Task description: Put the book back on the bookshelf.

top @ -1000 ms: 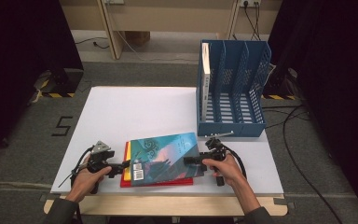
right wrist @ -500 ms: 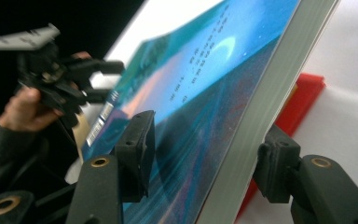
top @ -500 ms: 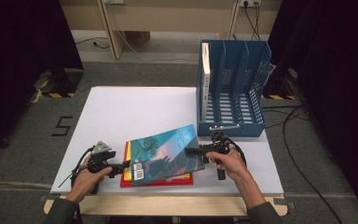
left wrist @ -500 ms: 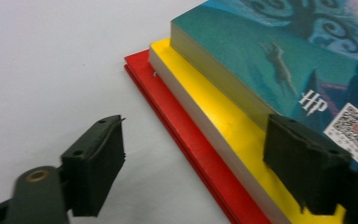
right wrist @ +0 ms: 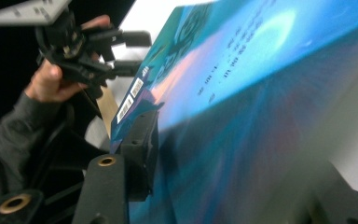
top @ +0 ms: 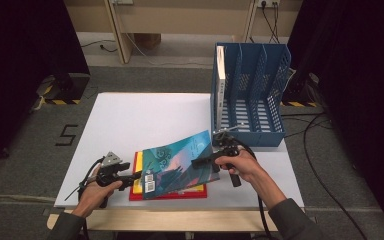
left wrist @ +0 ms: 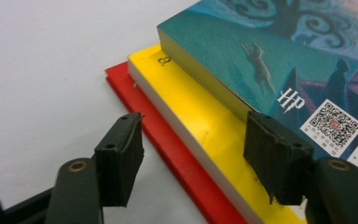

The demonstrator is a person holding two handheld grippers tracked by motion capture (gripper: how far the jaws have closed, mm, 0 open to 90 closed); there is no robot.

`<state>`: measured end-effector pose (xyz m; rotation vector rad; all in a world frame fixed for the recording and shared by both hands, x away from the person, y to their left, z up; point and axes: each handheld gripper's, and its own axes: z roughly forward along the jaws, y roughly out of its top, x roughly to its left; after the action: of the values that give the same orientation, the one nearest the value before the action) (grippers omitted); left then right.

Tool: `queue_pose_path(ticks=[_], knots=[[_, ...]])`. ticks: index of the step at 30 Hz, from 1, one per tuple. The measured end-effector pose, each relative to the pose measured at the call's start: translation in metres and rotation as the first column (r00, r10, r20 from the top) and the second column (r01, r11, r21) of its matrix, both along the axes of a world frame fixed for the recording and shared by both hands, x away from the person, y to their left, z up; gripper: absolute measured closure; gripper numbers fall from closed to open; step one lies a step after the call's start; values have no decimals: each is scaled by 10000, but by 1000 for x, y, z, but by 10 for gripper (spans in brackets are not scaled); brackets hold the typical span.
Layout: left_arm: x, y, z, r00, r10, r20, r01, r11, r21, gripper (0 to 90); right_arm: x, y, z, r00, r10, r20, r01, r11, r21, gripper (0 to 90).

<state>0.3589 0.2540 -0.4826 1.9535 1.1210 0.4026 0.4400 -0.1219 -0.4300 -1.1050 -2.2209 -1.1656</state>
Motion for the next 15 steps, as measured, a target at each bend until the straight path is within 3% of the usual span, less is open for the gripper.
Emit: queue_pose_path(ticks=[1, 2, 4, 7, 10, 12, 15], knots=[[0, 0, 0, 10000, -53, 18, 53, 10000, 62, 381, 0, 6, 2, 9999, 68, 146, -67, 9999, -114, 556], [0, 0, 0, 9999, -114, -2, 114, 9999, 30, 363, 2, 6, 7, 9995, 82, 292, -85, 9999, 82, 607], [0, 0, -1, 9998, -200, -20, 200, 9998, 12, 337, 3, 5, 10, 9992, 74, 395, -78, 9999, 101, 614], [1, -1, -3, 9995, -256, -164, 254, 9996, -120, 228, 0, 7, 24, 9952, 308, 925, -282, 9992, -294, 629], [1, -3, -4, 9987, -460, -227, 456, 9988, -192, 161, -2, 9, 41, 9842, 521, 1694, -410, 9968, -686, 644], [1, 0, -2, 9986, -523, -126, 522, 9986, -94, 146, -2, 10, 43, 9828, 531, 1767, -405, 9964, -743, 649], [3, 14, 1, 9999, 119, 81, -116, 9990, -428, 149, -1, 13, 53, 9775, 438, 2064, -267, 9960, -849, 658]])
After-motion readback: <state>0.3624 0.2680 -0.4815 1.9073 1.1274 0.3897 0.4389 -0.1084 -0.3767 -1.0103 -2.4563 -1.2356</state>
